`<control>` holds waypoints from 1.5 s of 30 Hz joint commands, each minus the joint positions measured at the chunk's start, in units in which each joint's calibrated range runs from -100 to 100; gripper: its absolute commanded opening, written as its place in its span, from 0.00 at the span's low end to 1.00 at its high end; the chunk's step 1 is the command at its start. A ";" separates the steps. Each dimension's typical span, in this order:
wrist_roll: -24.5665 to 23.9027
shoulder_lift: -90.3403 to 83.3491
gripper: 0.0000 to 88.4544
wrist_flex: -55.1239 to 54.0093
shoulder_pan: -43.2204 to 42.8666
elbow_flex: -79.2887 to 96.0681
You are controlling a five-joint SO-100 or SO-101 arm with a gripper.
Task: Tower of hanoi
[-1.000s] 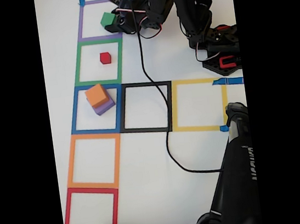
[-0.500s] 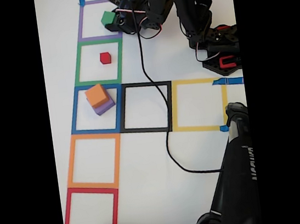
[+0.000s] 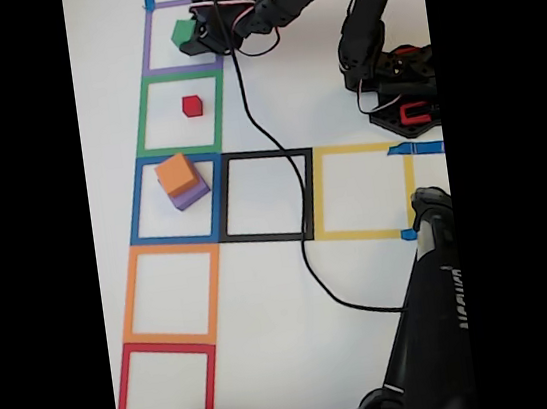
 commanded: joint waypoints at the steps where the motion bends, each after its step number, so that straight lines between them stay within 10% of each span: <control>1: 0.00 -10.13 0.05 31.56 -1.21 -16.94; 8: 0.00 -8.44 0.05 68.80 -6.68 -51.49; 25: 0.00 -15.78 0.06 93.82 -25.47 -69.94; 34: 0.00 -22.49 0.06 88.64 -38.03 -59.58; 45: 0.00 -29.11 0.06 52.77 -48.77 -23.13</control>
